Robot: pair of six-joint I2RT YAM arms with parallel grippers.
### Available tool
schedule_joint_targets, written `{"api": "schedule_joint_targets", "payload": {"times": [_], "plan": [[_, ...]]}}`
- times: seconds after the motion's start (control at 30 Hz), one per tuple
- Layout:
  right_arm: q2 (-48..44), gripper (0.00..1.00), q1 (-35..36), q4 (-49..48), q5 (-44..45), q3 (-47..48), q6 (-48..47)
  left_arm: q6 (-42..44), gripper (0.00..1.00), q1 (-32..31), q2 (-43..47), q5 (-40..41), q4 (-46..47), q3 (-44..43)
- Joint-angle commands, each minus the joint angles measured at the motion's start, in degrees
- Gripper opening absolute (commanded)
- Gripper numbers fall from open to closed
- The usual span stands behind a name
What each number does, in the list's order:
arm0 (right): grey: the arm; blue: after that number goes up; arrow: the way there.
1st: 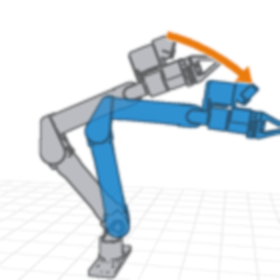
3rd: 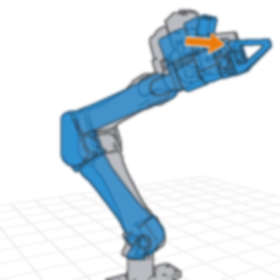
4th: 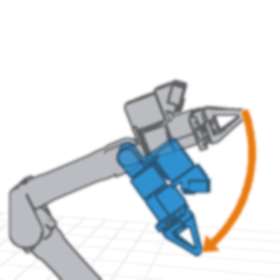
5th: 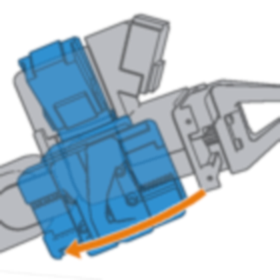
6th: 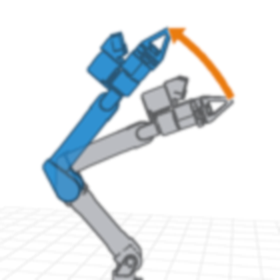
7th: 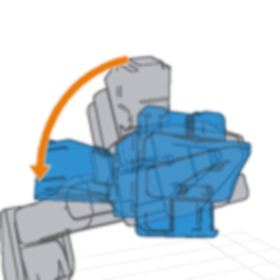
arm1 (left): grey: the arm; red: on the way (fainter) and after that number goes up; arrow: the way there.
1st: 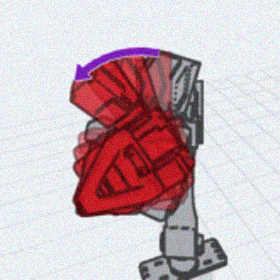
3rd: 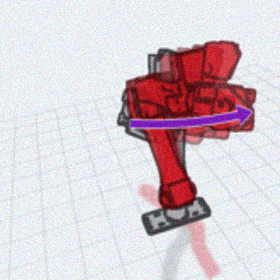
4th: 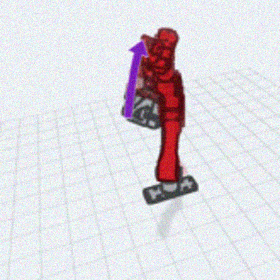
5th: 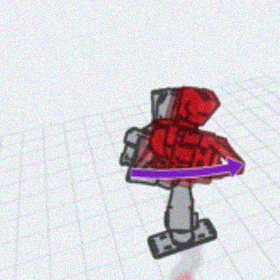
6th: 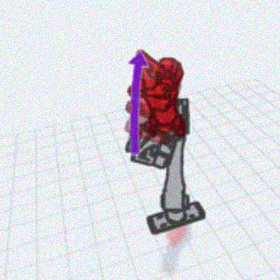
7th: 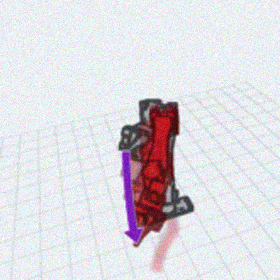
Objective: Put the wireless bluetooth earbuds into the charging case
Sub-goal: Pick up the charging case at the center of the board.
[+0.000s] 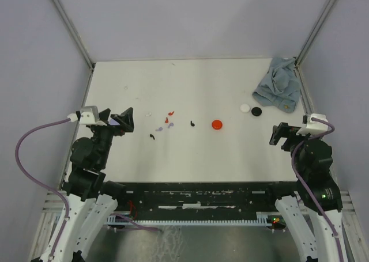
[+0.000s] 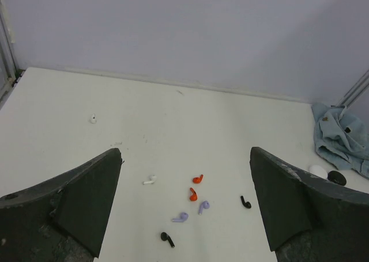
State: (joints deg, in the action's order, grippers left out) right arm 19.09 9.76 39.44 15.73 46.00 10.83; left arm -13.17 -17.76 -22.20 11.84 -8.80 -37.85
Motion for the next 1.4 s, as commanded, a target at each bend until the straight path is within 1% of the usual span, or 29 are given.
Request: {"api": "schedule_joint_targets", "payload": {"times": [0.0,0.27,0.5,0.67,0.8,0.9,1.07,1.2,1.37], "plan": [[0.54,0.99,0.3,-2.86,0.8,0.35,0.57,1.65,0.99,-0.08,0.39,0.13,3.21,-0.04],[2.38,0.99,0.32,-1.66,-1.51,1.82,1.67,1.74,0.99,-0.09,-0.46,0.2,3.35,-0.04],[6.17,0.99,0.34,-0.53,-4.53,3.15,3.32,1.24,0.99,-0.08,-4.81,0.29,3.17,-1.42],[10.33,0.99,0.35,-2.76,-8.62,2.83,6.09,1.18,0.99,-0.11,-11.11,0.72,1.5,-4.28],[15.17,0.99,0.34,-3.66,-11.93,1.9,7.35,0.12,0.99,-0.04,-18.48,4.2,-1.76,-8.54],[17.8,0.99,0.35,-5.82,-14.17,0.1,8.67,-1.0,0.99,0.15,-27.27,6.14,-4.62,-13.0],[22.41,0.99,0.34,-10.66,-16.41,-2.15,10.29,-1.8,1.0,0.7,-38.72,5.25,-7.9,-20.25],[30.66,0.99,0.34,-13.14,-14.99,-1.05,11.12,-0.51,1.0,0.79,-43.99,4.25,-8.74,-23.95],[43.8,0.99,0.35,-17.48,-13.03,2.48,11.49,0.74,1.0,0.95,-45.89,2.11,-8.86,-24.31]]}}
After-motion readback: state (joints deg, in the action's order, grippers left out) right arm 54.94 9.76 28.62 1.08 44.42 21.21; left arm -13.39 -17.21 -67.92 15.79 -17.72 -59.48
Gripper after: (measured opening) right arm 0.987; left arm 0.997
